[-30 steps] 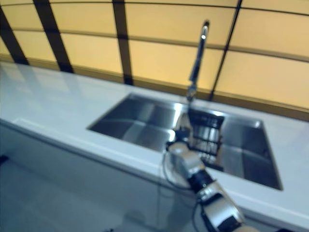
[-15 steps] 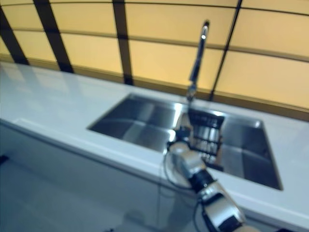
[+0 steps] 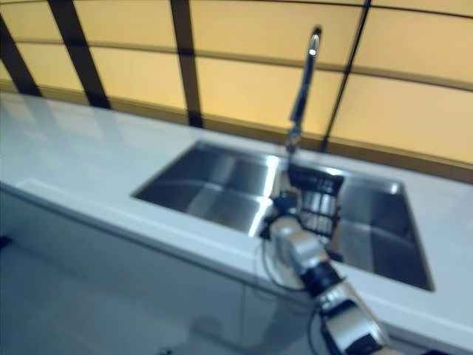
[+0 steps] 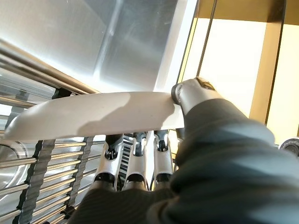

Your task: Take plates into dishwasher

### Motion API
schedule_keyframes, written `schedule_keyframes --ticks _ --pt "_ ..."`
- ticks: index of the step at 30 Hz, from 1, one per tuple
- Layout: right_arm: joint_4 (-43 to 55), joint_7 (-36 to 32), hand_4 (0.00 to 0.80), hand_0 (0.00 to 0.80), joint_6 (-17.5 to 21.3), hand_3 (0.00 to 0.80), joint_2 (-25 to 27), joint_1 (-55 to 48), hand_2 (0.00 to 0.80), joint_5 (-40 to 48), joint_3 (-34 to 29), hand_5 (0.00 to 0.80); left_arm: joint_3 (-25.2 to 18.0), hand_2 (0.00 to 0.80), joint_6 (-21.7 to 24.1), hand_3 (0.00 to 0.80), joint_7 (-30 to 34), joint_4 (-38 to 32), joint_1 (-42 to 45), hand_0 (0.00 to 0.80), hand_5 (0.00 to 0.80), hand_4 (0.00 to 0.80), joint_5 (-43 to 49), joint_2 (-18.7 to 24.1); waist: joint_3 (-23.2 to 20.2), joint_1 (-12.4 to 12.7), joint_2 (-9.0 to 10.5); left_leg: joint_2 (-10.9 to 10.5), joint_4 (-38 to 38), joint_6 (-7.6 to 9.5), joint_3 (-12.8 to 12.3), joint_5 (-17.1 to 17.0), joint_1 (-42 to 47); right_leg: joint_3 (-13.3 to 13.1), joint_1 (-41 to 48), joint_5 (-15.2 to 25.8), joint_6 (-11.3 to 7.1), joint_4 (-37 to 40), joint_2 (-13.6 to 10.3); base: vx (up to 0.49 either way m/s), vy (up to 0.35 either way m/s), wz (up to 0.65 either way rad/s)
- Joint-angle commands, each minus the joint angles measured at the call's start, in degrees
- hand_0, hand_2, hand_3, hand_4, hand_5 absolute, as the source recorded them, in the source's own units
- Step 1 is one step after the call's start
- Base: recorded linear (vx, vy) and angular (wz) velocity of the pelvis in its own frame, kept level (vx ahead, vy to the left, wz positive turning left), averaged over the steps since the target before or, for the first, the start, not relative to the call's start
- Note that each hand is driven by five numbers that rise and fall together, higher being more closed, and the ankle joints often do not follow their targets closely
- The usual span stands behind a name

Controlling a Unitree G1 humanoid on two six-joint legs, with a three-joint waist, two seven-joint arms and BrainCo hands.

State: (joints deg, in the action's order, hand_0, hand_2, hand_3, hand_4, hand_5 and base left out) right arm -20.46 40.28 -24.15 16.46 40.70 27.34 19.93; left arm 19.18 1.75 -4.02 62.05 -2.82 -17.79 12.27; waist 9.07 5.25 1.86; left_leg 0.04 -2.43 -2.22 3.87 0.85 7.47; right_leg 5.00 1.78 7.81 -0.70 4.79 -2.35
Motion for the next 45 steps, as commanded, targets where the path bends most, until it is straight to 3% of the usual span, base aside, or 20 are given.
schedule_keyframes --ticks 1,15,28,45 --pt "6.3 -1.9 0.800 0.800 2.0 0.800 1.6 0.5 0.800 -2.0 -3.5 0.800 1.5 0.000 1.1 0.000 0.1 1.8 0.0 0.000 0.000 0.000 0.2 0.7 -0.8 -0.7 1.43 -2.7 2.5 4.27 -4.3 1.4 -3.3 -2.2 1.5 -4.6 -1.99 -4.0 -1.6 0.000 0.000 0.00" --pt "13.2 -7.9 0.800 0.800 3.8 0.800 4.0 -4.2 0.800 -4.7 -5.7 0.800 0.4 0.000 1.5 0.000 0.6 1.9 1.3 0.000 0.000 0.000 1.5 0.9 -1.3 -2.2 1.62 -2.7 2.0 4.27 -5.1 1.4 -2.8 -3.0 1.4 -4.5 -2.21 -3.6 -1.3 -0.005 -0.002 -0.02" --pt "22.9 -15.1 0.800 0.800 5.1 0.800 9.4 -8.8 0.800 -6.4 -8.4 0.800 -0.9 0.000 2.0 0.000 0.9 1.8 2.2 0.000 0.000 0.000 1.9 1.1 -1.9 -3.8 1.80 -2.7 1.6 4.24 -6.1 1.5 -2.5 -3.7 1.2 -4.5 -2.55 -3.6 -1.3 0.004 0.001 -0.04" --pt "33.3 -16.6 0.800 0.800 11.3 0.800 18.1 -9.7 0.800 -3.0 -14.0 0.800 -2.4 0.000 3.4 0.000 2.2 2.8 3.7 0.000 0.000 0.000 1.9 2.1 -2.6 -5.6 2.16 -2.7 1.0 4.02 -7.2 1.7 -1.8 -4.9 1.2 -4.3 -2.88 -3.2 -1.0 0.002 0.001 -0.02"
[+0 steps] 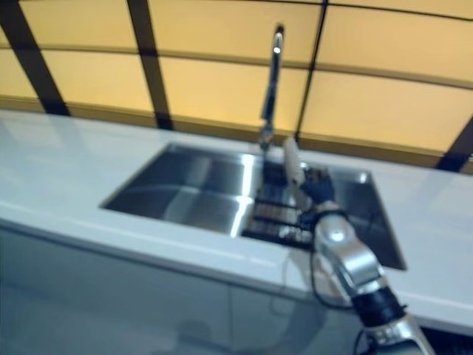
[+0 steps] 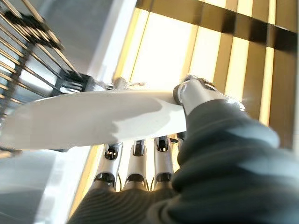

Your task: Take plates into dishwasher

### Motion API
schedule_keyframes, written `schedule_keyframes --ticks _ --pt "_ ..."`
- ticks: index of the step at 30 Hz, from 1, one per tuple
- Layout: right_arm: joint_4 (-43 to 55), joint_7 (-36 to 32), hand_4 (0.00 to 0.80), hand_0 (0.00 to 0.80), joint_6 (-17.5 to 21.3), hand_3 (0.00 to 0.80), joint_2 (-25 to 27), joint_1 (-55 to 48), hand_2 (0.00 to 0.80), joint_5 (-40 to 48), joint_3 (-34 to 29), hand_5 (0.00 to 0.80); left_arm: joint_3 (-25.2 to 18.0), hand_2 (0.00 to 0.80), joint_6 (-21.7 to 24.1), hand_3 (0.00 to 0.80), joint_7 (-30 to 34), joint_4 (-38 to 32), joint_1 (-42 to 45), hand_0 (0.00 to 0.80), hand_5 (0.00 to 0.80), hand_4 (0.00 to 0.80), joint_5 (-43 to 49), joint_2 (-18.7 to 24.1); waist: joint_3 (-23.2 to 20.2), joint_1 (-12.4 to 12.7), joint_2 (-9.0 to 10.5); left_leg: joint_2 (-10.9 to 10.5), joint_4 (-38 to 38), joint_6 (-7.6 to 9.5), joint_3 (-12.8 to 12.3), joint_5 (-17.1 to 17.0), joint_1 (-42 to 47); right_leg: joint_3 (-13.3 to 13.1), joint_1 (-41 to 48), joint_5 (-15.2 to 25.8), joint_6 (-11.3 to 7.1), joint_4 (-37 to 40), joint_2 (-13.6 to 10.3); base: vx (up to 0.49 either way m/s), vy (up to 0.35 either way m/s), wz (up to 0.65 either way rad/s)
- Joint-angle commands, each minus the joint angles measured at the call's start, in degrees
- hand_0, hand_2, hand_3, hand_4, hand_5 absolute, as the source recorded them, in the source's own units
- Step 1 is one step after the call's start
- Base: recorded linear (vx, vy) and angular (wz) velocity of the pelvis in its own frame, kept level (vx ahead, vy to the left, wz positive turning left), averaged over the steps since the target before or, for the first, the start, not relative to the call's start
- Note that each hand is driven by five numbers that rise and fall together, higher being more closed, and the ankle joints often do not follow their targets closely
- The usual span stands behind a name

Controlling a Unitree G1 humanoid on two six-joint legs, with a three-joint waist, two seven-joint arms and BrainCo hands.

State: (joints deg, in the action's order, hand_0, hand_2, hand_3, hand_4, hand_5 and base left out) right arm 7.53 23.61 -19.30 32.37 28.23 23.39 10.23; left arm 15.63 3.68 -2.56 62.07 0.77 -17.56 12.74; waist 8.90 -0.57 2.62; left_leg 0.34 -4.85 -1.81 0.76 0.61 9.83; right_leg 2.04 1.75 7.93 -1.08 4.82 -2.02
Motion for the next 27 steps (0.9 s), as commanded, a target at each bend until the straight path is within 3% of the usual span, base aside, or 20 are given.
schedule_keyframes --ticks 1,14,21,27 --pt "5.4 0.0 0.800 0.800 6.7 0.800 2.5 2.8 0.800 1.0 -4.5 0.800 1.0 0.000 1.5 0.000 0.8 2.8 0.1 0.000 0.000 0.000 1.7 1.7 -2.5 0.2 1.43 -3.0 3.4 3.60 -4.1 2.0 -4.1 -1.9 1.2 -4.4 -2.51 -3.3 -1.3 0.000 0.000 0.00" --pt "7.0 -0.9 0.800 0.800 9.5 0.800 10.9 -1.3 0.800 5.1 -11.6 0.800 -0.6 0.000 2.5 0.000 1.7 3.5 1.8 0.000 0.000 0.000 1.5 2.5 -3.1 -1.5 2.08 -3.3 4.3 3.89 -5.3 2.8 -4.3 -3.4 -0.1 -3.9 -3.36 -4.0 -1.5 -0.009 0.021 -0.08" --pt "6.2 -3.5 0.800 0.800 9.4 0.800 12.3 -5.2 0.800 7.9 -15.2 0.800 -1.4 0.000 2.9 0.000 1.8 3.7 1.9 0.000 0.000 0.000 1.1 2.8 -2.8 -2.9 2.35 -3.6 5.3 4.51 -6.2 3.2 -4.7 -4.2 -1.9 -3.5 -4.15 -6.2 -2.1 -0.036 0.074 -0.19" --pt "3.4 -7.8 0.800 0.800 9.4 0.800 12.2 -10.5 0.800 11.4 -18.3 0.800 -1.8 0.000 2.8 0.000 1.8 4.2 1.9 0.000 0.000 0.000 0.9 3.5 -1.7 -4.3 3.17 -3.9 4.9 4.84 -6.8 3.0 -4.6 -4.7 -5.0 -0.8 -5.73 -8.5 -3.0 -0.035 0.078 -0.18"
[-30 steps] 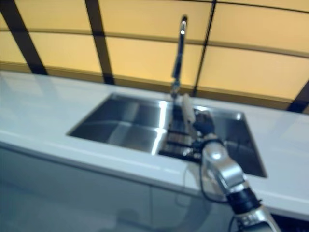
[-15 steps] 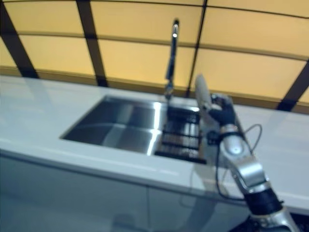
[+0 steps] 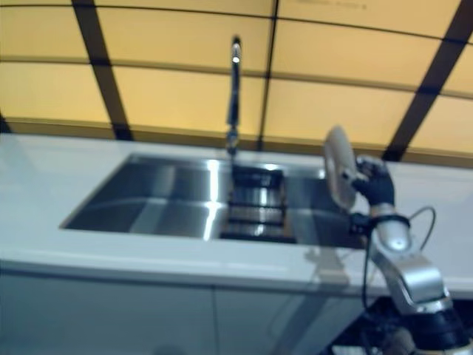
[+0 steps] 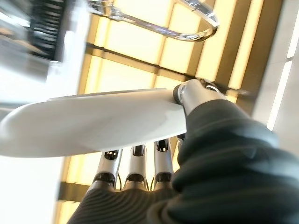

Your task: Take plates into dishwasher

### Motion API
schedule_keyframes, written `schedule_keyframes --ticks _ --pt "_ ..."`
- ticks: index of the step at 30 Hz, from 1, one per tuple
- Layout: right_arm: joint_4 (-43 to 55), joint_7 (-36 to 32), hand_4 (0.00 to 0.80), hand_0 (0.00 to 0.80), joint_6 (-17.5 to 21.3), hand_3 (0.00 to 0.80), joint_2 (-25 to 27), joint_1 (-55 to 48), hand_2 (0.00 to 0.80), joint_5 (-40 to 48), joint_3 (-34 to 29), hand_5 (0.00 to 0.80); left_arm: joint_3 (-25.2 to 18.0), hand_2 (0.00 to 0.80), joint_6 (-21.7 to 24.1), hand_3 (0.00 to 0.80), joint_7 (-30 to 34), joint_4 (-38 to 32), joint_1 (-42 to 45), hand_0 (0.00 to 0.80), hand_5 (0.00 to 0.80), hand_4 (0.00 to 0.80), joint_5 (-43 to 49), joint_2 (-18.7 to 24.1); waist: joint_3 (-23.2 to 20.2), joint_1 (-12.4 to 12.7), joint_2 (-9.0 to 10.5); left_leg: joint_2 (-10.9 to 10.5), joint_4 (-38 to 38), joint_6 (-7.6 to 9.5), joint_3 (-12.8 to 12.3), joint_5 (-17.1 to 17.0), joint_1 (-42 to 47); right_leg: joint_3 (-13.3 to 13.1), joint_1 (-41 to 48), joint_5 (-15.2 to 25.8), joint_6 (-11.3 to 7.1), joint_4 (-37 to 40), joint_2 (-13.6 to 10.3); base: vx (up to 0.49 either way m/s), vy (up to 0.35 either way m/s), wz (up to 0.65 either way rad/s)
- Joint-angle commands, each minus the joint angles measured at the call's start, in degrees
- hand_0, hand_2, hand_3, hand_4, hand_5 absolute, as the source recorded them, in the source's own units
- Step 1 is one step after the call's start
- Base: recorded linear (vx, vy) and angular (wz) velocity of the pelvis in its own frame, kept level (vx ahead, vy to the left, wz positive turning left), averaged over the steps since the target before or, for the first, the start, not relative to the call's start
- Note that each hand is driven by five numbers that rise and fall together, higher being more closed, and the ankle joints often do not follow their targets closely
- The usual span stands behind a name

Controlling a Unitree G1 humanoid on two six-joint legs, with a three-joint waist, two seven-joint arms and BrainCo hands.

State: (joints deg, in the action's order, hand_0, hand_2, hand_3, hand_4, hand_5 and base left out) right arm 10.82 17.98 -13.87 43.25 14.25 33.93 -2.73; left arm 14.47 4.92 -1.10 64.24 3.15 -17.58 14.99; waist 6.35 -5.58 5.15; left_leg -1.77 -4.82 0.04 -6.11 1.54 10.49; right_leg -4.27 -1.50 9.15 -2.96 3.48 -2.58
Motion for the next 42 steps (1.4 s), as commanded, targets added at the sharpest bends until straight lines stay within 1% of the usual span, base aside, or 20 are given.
schedule_keyframes --ticks 1,4,6,7,9,10,11,13,15,17,21,23,26,30,35,38,41,42 --pt "-0.3 -2.9 0.800 0.800 4.5 0.800 1.5 3.2 0.800 1.1 -5.5 0.800 -0.8 0.000 1.6 0.000 0.3 2.1 -0.5 0.000 0.000 0.000 1.1 1.4 1.0 0.7 0.76 -1.8 4.8 3.00 0.0 2.1 -5.2 1.7 -1.9 -1.8 -3.96 -6.9 -2.5 -0.016 0.037 -0.13" --pt "-1.6 -4.2 0.800 0.800 4.8 0.800 2.2 2.6 0.800 -0.7 -5.7 0.800 -1.2 0.000 1.3 0.000 0.3 2.3 -0.3 0.000 0.000 0.000 1.4 1.8 1.3 0.7 1.19 -1.8 4.4 2.91 -0.5 2.1 -5.0 2.4 -2.6 -0.7 -4.44 -6.2 -2.5 -0.026 0.034 -0.22" --pt "-2.7 -4.2 0.800 0.800 6.4 0.800 3.0 1.9 0.800 -1.4 -6.0 0.800 -1.7 0.000 1.0 0.000 0.5 2.4 -0.2 0.000 0.000 0.000 1.9 2.3 1.6 0.7 1.54 -1.7 4.1 2.92 -1.1 2.3 -4.7 3.4 -3.7 0.3 -4.91 -6.6 -2.6 -0.030 0.022 -0.25" --pt "-3.7 -4.7 0.800 0.800 8.6 0.800 3.2 2.0 0.800 -3.1 -5.9 0.800 -1.6 0.000 1.2 0.000 0.3 2.7 -0.2 0.000 0.000 0.000 1.6 2.5 1.7 0.6 1.66 -1.5 4.0 3.02 -1.8 2.4 -4.6 4.1 -4.5 0.7 -5.25 -7.6 -2.8 -0.038 0.035 -0.31" --pt "-4.2 -4.6 0.800 0.800 9.6 0.800 3.1 2.0 0.800 -3.5 -5.6 0.800 -1.7 0.000 1.0 0.000 0.4 2.8 -0.5 0.000 0.000 0.000 1.4 2.6 1.9 0.7 1.70 -1.4 3.9 3.21 -2.1 2.4 -4.6 4.6 -4.9 0.7 -5.40 -8.6 -3.1 -0.037 0.041 -0.36" --pt "-5.3 -5.3 0.800 0.800 11.1 0.800 2.8 1.6 0.800 -3.9 -5.7 0.800 -2.0 0.000 1.1 0.000 0.7 2.5 -0.6 0.000 0.000 0.000 1.1 2.9 1.9 1.1 1.59 -1.2 4.1 3.43 -2.9 2.3 -4.8 5.7 -4.7 0.2 -5.23 -10.3 -4.0 -0.038 0.039 -0.27" --pt "-5.3 -5.4 0.800 0.800 11.2 0.800 2.8 1.6 0.800 -4.0 -5.7 0.800 -2.0 0.000 1.1 0.000 0.6 2.5 -0.6 0.000 0.000 0.000 1.1 2.8 1.9 1.1 1.57 -1.2 4.1 3.46 -2.9 2.3 -4.9 5.8 -4.6 0.1 -5.20 -10.5 -4.0 -0.071 0.056 -0.36" --pt "-6.2 -5.1 0.800 0.800 13.7 0.800 2.1 1.1 0.800 -4.8 -5.6 0.800 -1.6 0.000 1.5 0.000 0.3 2.2 -0.7 0.000 0.000 0.000 0.6 2.5 1.9 1.7 1.22 -0.7 4.6 3.94 -3.4 2.1 -5.8 6.2 -3.7 -1.4 -4.64 -12.6 -5.0 -0.069 0.023 -0.26" --pt "-6.6 -4.7 0.800 0.800 15.3 0.800 1.5 0.7 0.800 -5.1 -5.7 0.800 -1.1 0.000 1.6 0.000 0.1 2.0 -0.8 0.000 0.000 0.000 0.4 2.4 1.8 2.3 1.08 -0.4 5.0 4.17 -3.3 2.1 -6.4 6.3 -2.6 -2.3 -4.40 -13.3 -5.6 -0.048 -0.006 -0.14" --pt "-7.0 -3.9 0.800 0.800 16.7 0.800 1.2 0.6 0.800 -5.8 -5.9 0.800 -0.9 0.000 1.8 0.000 0.1 1.9 -0.8 0.000 0.000 0.000 0.3 2.4 1.6 2.8 1.00 -0.2 5.1 4.25 -3.2 2.1 -6.7 6.7 -1.9 -2.4 -4.35 -13.8 -6.4 -0.033 -0.022 -0.31" --pt "-7.4 -2.9 0.800 0.800 19.1 0.800 0.8 0.6 0.800 -7.3 -5.8 0.800 -0.7 0.000 1.8 0.000 0.4 1.9 -0.8 0.000 0.000 0.000 -0.2 2.7 0.8 3.8 0.75 0.3 4.7 4.26 -3.4 2.1 -6.8 8.0 -0.7 -1.7 -4.70 -14.9 -8.8 -0.016 -0.035 -0.39" --pt "-7.6 -3.0 0.800 0.800 19.4 0.800 1.0 0.7 0.800 -8.4 -5.8 0.800 -0.7 0.000 1.7 0.000 0.5 1.8 -0.8 0.000 0.000 0.000 0.0 3.0 0.6 4.1 0.56 0.6 4.5 4.27 -3.5 2.1 -6.6 8.3 -0.6 -1.1 -4.93 -15.8 -9.8 -0.008 -0.065 -0.14" --pt "-7.4 -2.2 0.800 0.800 20.1 0.800 1.4 0.8 0.800 -10.1 -5.8 0.800 -0.5 0.000 1.5 0.000 0.5 2.0 -1.1 0.000 0.000 0.000 0.2 3.3 0.4 4.1 0.36 0.9 4.0 4.30 -3.6 2.0 -6.5 8.2 -0.6 -0.6 -5.21 -16.7 -10.4 -0.020 -0.083 -0.09" --pt "-6.9 -4.0 0.800 0.800 19.2 0.800 2.3 0.5 0.800 -11.0 -5.8 0.800 -0.7 0.000 1.4 0.000 0.5 2.2 -1.4 0.000 0.000 0.000 0.6 3.8 0.2 3.8 0.37 1.0 3.9 4.33 -3.6 2.0 -6.5 7.9 -0.8 -0.9 -5.57 -17.1 -10.4 -0.037 -0.113 -0.25" --pt "-7.7 -8.3 0.800 0.800 18.0 0.800 4.3 -1.6 0.800 -9.2 -6.1 0.800 -1.6 0.000 2.1 0.000 0.8 2.9 -0.9 0.000 0.000 0.000 0.4 3.9 0.0 2.9 0.41 1.7 3.3 4.02 -3.9 1.8 -5.7 7.4 -1.1 -1.1 -5.69 -17.1 -9.7 -0.034 -0.129 -0.10" --pt "-8.2 -9.7 0.800 0.800 18.4 0.800 4.9 -3.1 0.800 -8.5 -7.1 0.800 -2.0 0.000 2.3 0.000 0.8 3.1 -0.5 0.000 0.000 0.000 0.4 4.0 -0.1 2.4 0.51 2.3 2.9 3.83 -4.2 1.6 -5.3 7.2 -1.3 -1.4 -5.86 -17.3 -9.1 -0.030 -0.133 0.00" --pt "-8.3 -11.0 0.800 0.800 18.7 0.800 5.8 -4.6 0.800 -8.1 -8.9 0.800 -2.5 0.000 3.0 0.000 0.8 3.6 -0.1 0.000 0.000 0.000 0.5 4.0 -0.3 2.0 0.77 2.8 2.6 3.57 -4.5 1.5 -5.0 7.2 -1.2 -2.1 -5.95 -16.9 -8.4 -0.031 -0.156 0.01" --pt "-7.8 -12.0 0.800 0.800 18.3 0.800 6.7 -5.7 0.800 -6.7 -10.6 0.800 -3.0 0.000 3.4 0.000 0.8 3.8 0.1 0.000 0.000 0.000 0.5 4.1 -0.4 1.7 1.04 3.3 2.5 3.32 -4.8 1.3 -4.9 7.3 -0.8 -3.0 -5.93 -16.1 -7.7 -0.034 -0.155 0.00"
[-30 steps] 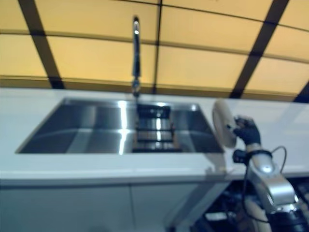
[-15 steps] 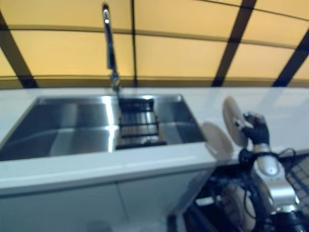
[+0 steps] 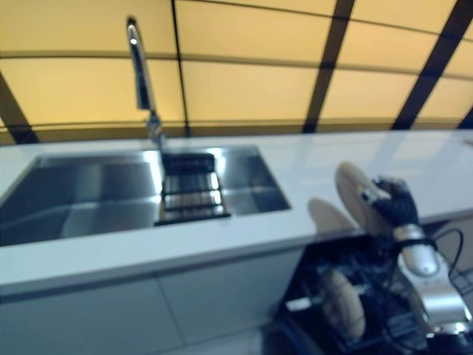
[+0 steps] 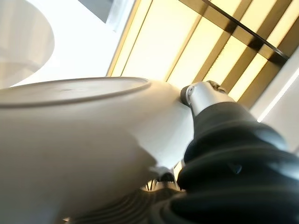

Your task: Take plates into dishwasher

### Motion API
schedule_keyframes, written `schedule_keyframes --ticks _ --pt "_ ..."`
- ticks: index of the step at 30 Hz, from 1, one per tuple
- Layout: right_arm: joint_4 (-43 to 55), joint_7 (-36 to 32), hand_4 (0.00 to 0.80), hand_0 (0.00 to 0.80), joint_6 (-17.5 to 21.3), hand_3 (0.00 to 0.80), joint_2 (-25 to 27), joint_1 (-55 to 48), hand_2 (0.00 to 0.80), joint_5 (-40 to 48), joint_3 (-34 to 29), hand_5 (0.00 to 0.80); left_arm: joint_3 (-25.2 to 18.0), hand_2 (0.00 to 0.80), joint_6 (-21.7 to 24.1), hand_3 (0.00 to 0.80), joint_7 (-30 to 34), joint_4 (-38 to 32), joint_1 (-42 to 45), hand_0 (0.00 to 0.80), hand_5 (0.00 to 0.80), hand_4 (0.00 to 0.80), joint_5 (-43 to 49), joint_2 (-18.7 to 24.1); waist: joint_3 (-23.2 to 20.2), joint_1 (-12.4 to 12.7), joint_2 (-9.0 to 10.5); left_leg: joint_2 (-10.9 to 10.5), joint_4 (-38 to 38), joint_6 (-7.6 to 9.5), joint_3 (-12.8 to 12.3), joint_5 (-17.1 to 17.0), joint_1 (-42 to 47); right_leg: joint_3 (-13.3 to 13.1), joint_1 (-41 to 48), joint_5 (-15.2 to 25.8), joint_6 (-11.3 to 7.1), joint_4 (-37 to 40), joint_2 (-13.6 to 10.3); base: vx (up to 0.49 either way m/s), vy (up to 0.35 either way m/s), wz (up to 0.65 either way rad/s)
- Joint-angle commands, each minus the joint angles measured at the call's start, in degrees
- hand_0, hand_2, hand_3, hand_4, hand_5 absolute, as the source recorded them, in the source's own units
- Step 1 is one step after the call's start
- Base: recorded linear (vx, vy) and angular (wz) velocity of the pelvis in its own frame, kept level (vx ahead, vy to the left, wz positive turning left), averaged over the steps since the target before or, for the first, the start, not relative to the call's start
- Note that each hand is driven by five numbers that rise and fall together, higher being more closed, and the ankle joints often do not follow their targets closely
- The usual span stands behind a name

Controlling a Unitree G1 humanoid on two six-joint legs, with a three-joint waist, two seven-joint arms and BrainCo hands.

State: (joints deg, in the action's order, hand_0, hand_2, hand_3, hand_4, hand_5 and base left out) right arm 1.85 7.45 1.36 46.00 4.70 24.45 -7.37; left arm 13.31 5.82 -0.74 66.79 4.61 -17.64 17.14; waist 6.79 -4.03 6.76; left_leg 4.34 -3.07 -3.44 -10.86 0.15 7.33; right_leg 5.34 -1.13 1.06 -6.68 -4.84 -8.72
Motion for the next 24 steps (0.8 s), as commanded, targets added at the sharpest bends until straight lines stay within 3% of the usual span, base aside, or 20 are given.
schedule_keyframes --ticks 1,11,24 --pt "1.2 -1.4 0.800 0.800 3.1 0.800 3.9 3.8 0.800 2.8 -6.0 0.800 -1.8 0.000 2.5 0.000 0.4 1.2 -1.4 0.000 0.000 0.000 0.5 2.0 -0.8 0.2 -0.58 -2.8 0.7 6.78 0.0 2.6 -1.8 -2.3 -1.1 5.1 -2.20 -7.8 -1.6 -0.065 -0.213 0.01" --pt "2.2 -4.9 0.800 0.800 1.7 0.800 7.6 -2.0 0.800 7.1 -13.6 0.800 -3.1 0.000 3.3 0.000 0.4 2.5 -1.7 0.000 0.000 0.000 2.1 2.6 -1.9 -1.2 0.25 -0.4 -0.8 4.29 -2.0 0.7 -2.1 -1.1 0.9 1.6 -0.75 -1.7 1.5 -0.045 -0.139 -0.03" --pt "5.4 -6.4 0.800 0.800 1.5 0.800 7.8 -7.7 0.800 8.6 -20.3 0.800 -3.1 0.000 4.3 0.000 0.7 4.3 -2.9 0.000 0.000 0.000 2.3 2.2 -2.9 -4.2 -0.56 2.0 -1.4 1.40 -4.3 -1.5 -3.3 -2.1 1.9 -0.1 1.95 3.7 4.9 -0.065 -0.099 -0.10"
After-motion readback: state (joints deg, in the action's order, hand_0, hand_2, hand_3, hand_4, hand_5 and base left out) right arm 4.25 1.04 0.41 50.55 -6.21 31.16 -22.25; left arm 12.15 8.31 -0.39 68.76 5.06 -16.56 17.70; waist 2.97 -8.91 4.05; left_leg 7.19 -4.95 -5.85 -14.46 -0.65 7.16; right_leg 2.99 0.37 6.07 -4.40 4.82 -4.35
